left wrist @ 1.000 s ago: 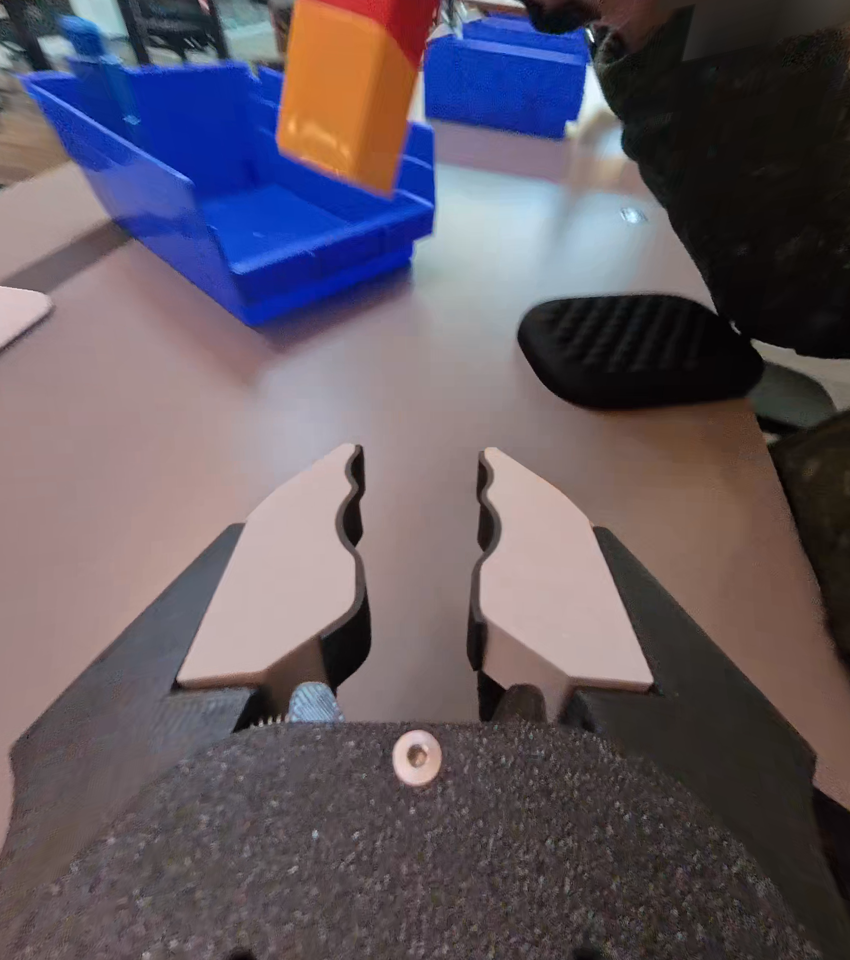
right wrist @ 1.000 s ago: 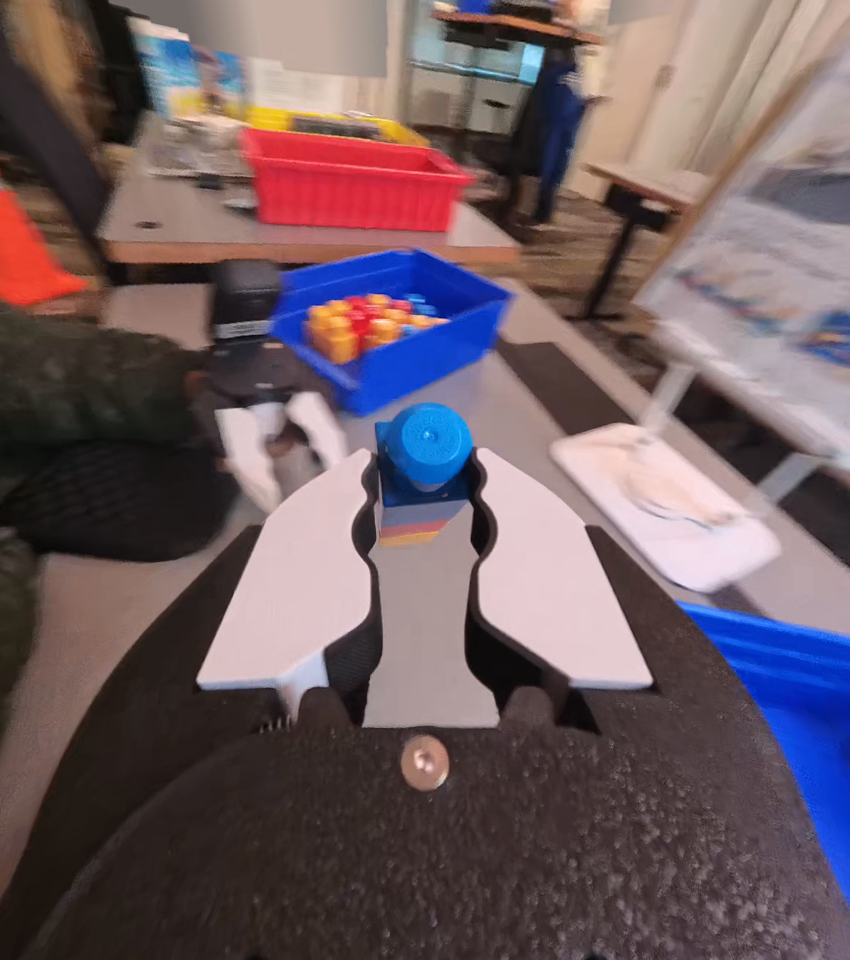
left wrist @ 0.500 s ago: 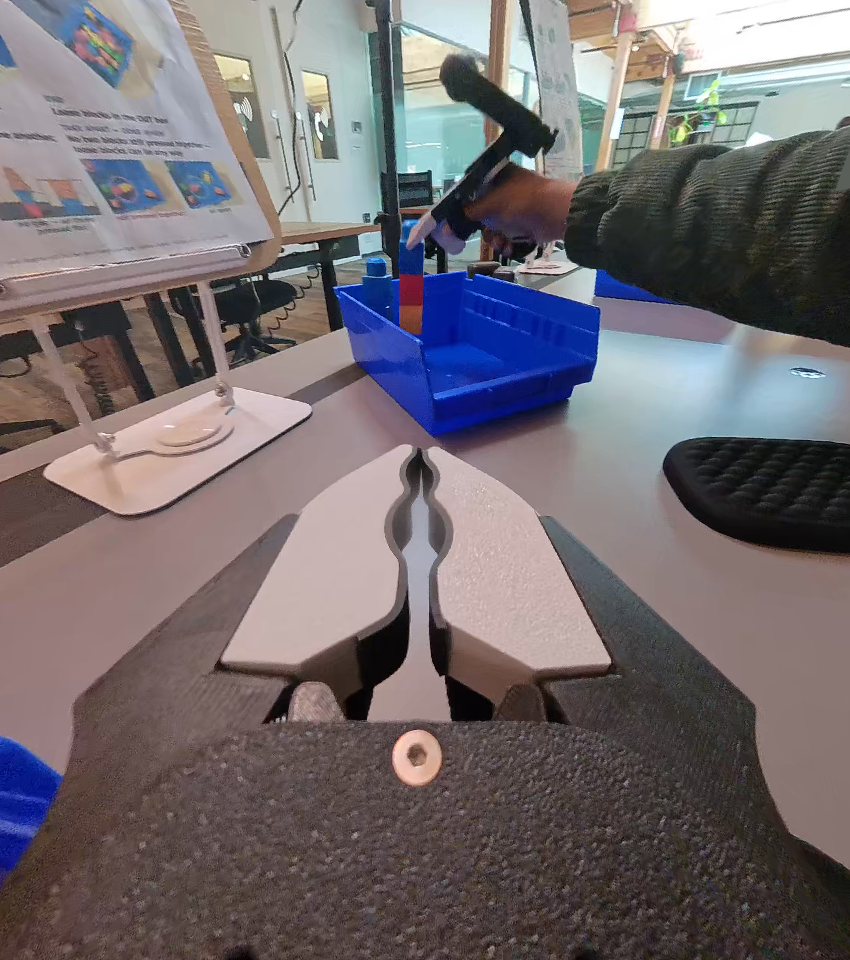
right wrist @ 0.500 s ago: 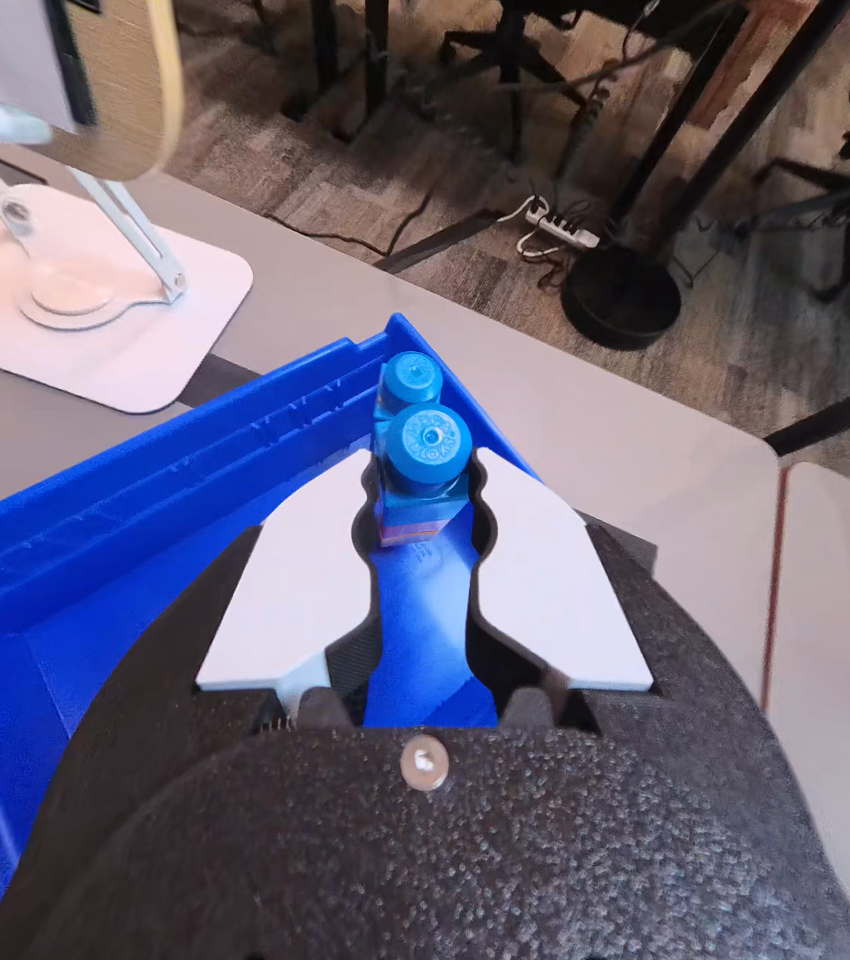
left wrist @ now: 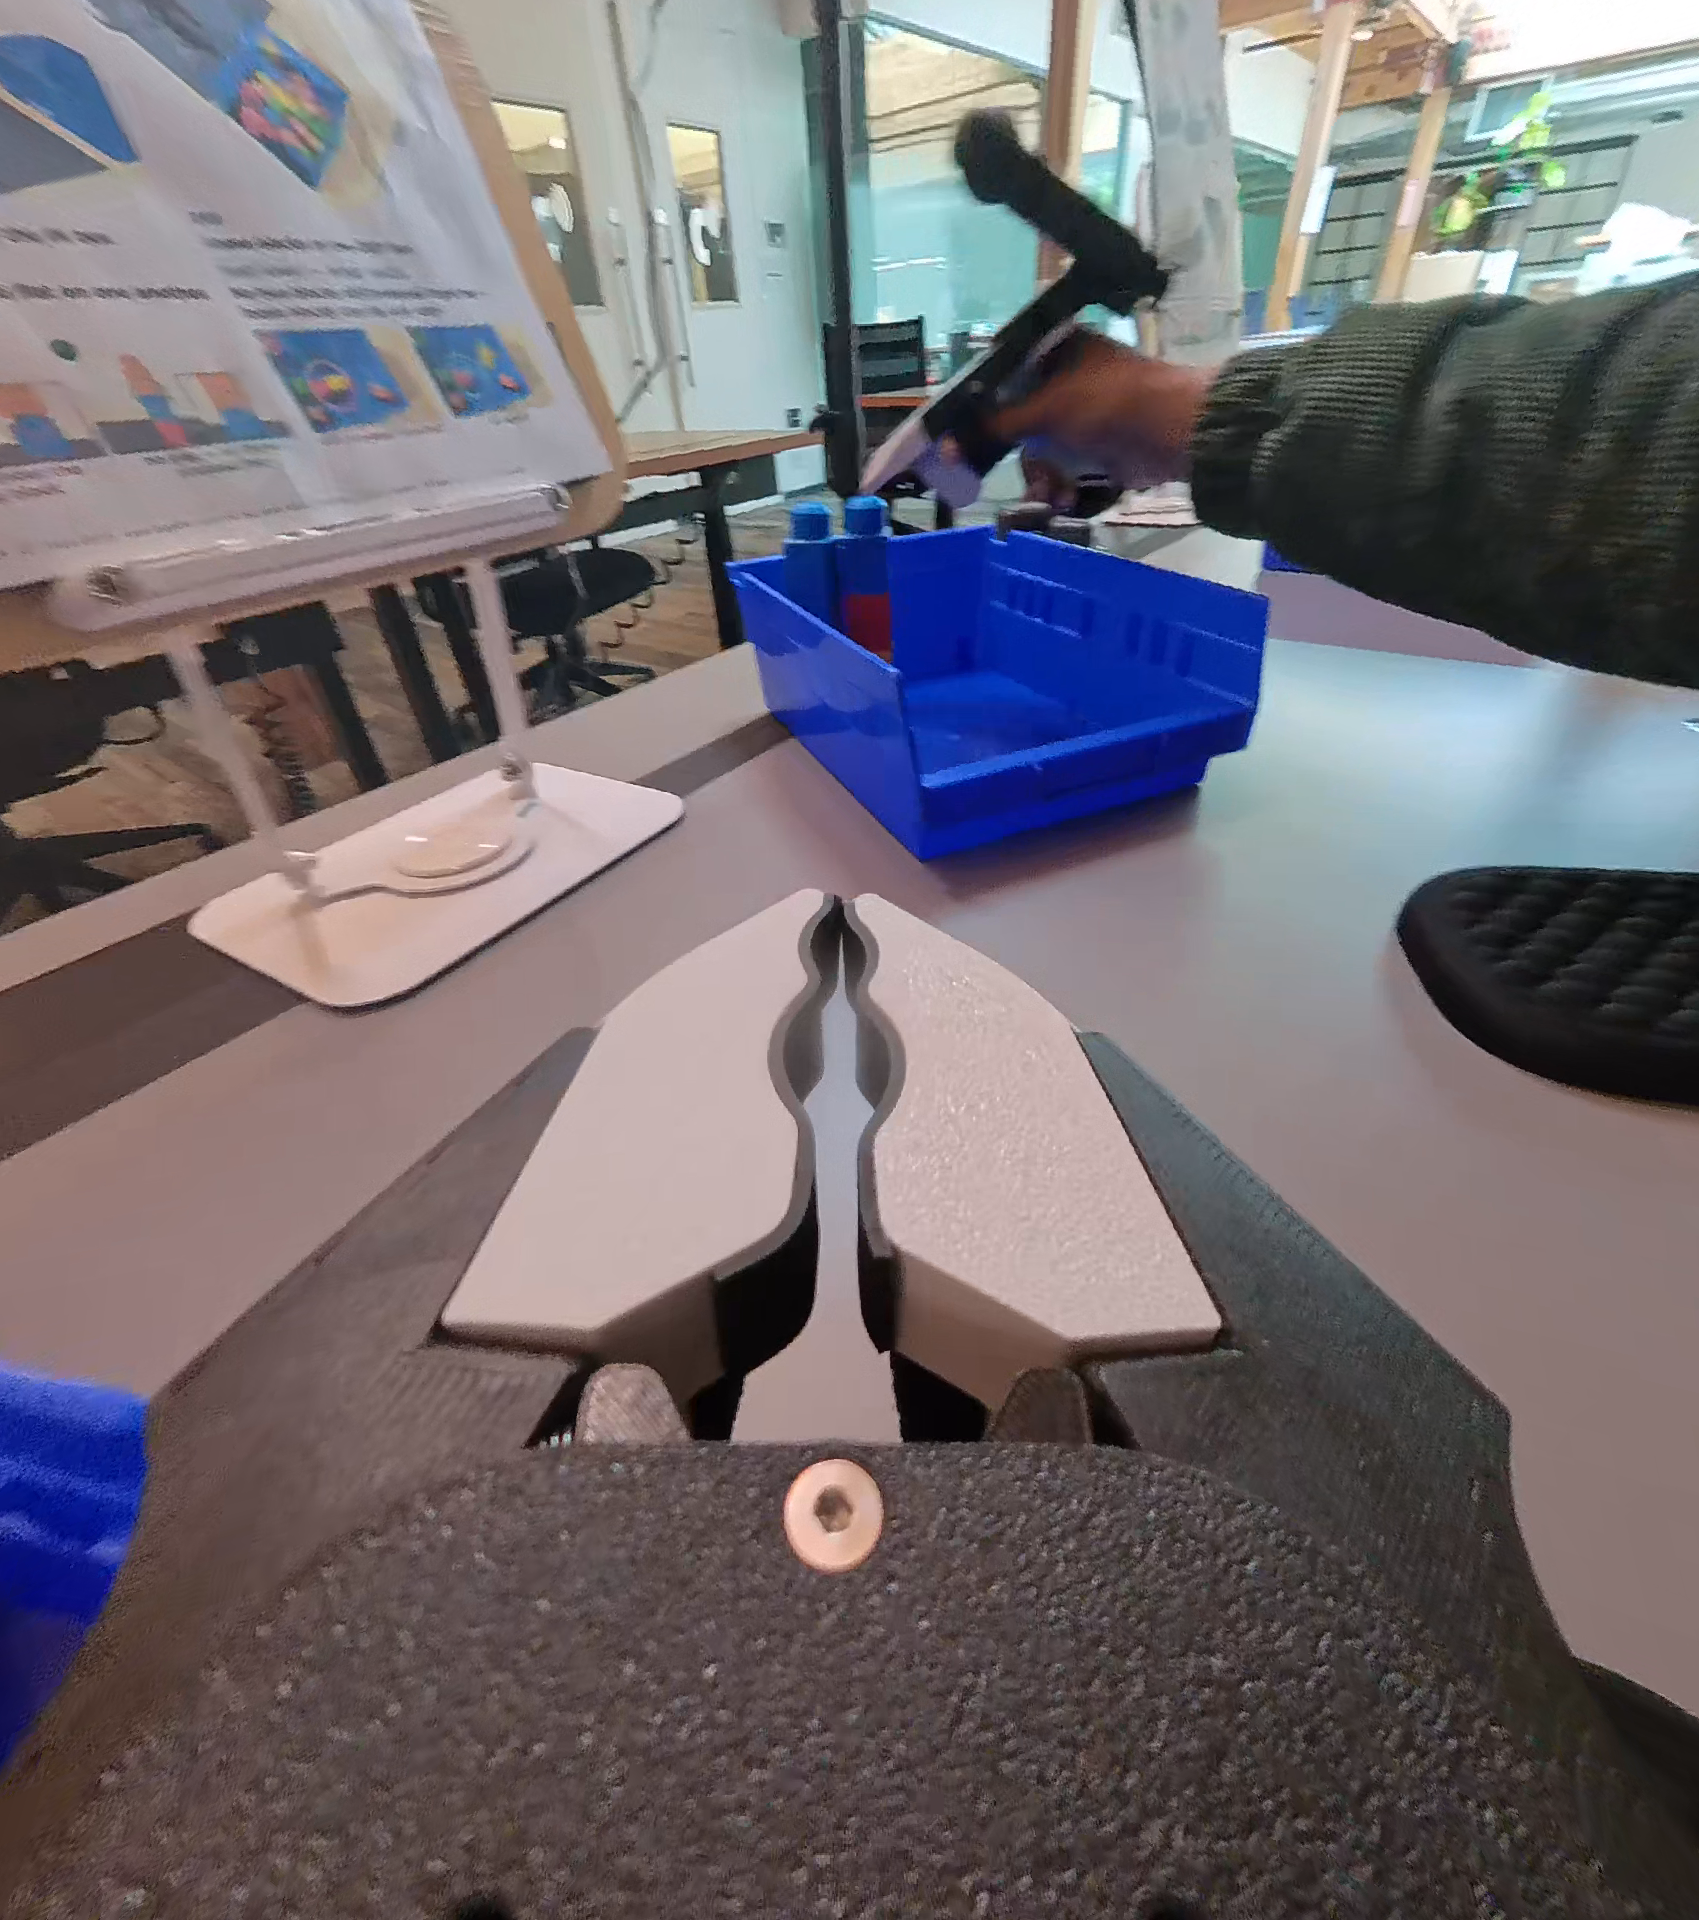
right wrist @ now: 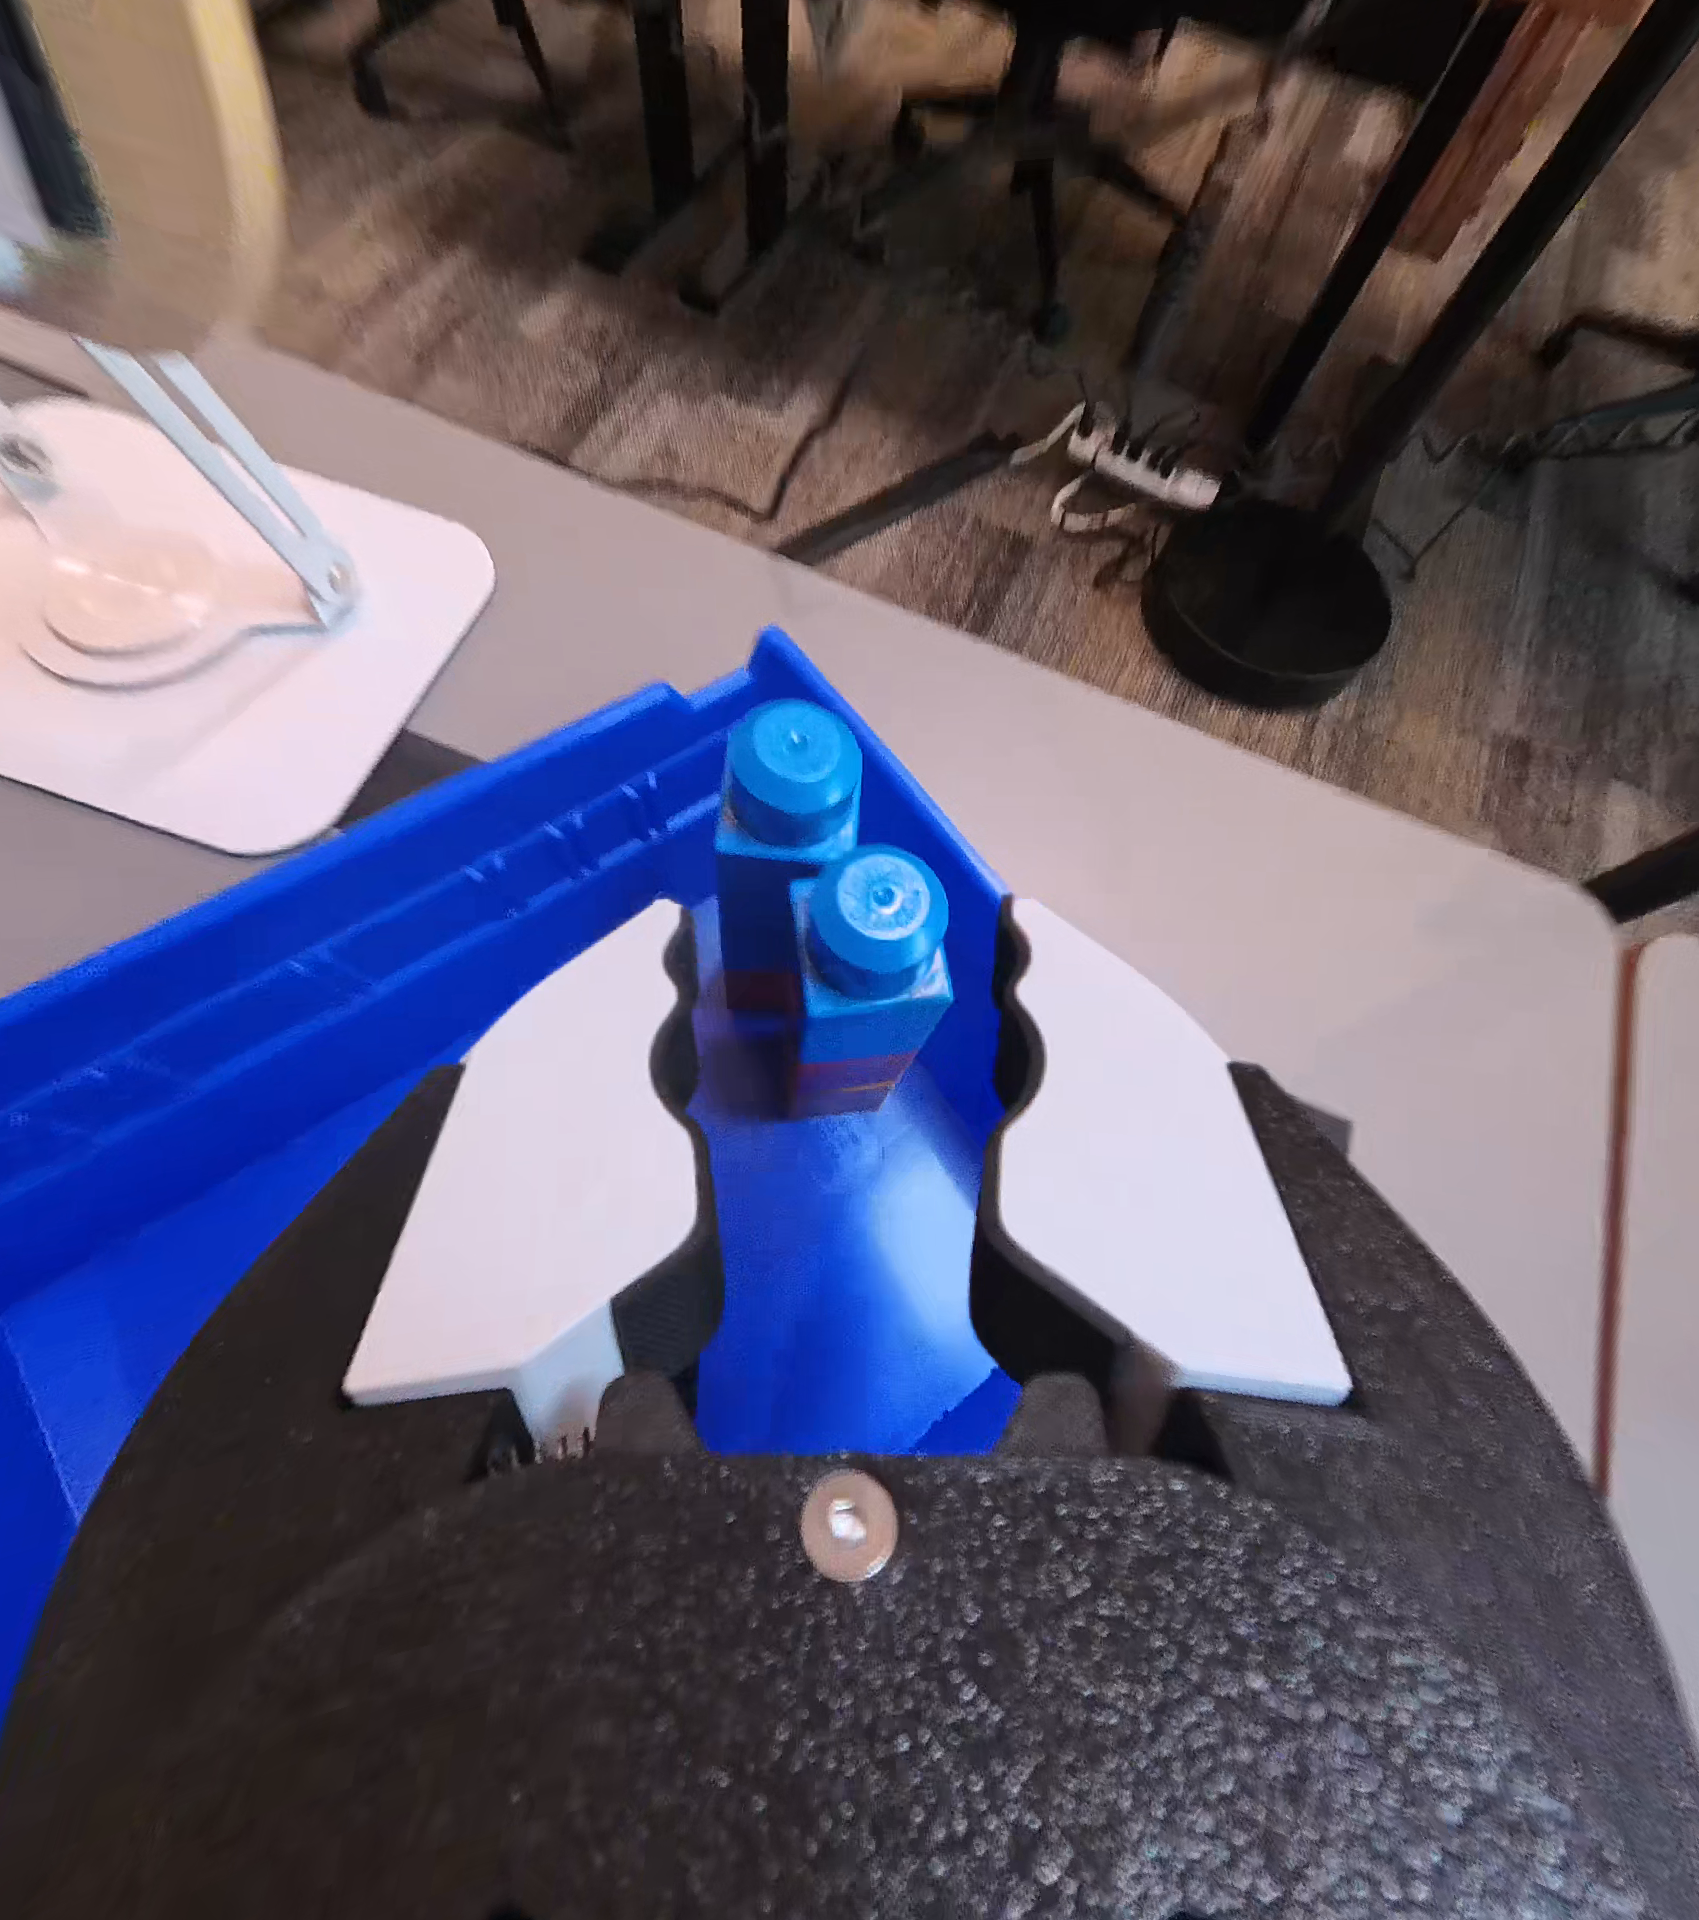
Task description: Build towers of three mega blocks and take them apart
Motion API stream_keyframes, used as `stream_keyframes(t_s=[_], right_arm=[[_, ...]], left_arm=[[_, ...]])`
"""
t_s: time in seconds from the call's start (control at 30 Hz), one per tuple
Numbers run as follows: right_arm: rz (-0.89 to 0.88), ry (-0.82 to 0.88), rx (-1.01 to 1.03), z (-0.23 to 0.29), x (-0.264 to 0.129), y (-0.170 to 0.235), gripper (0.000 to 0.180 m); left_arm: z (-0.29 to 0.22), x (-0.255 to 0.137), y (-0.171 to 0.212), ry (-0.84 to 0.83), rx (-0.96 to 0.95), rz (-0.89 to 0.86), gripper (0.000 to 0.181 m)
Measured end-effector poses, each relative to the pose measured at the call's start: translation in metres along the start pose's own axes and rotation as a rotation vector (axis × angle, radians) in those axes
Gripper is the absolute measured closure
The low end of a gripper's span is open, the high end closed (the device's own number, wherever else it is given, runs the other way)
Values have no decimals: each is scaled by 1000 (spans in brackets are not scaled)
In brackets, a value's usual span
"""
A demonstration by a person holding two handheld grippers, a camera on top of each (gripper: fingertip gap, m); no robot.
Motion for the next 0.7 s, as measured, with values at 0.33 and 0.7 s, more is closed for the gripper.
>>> stream_keyframes(t_s=[0.33,0.7], right_arm=[[-399,-269,-147,191,-129,-25,114],[-323,-609,-221,342,-151,66,115]], left_arm=[[91,-66,-39,-352,28,64,181],[180,-157,34,-371,135,1065,153]])
Point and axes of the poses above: each gripper's, where its closed fingertips meet, x out along the fingers, y out of its underside, z = x × y across the jaws, the point moved 2 cm from there along -x, back along the fingers, and after that the axes turned 8 degrees about -x, right-handed, at the moved point
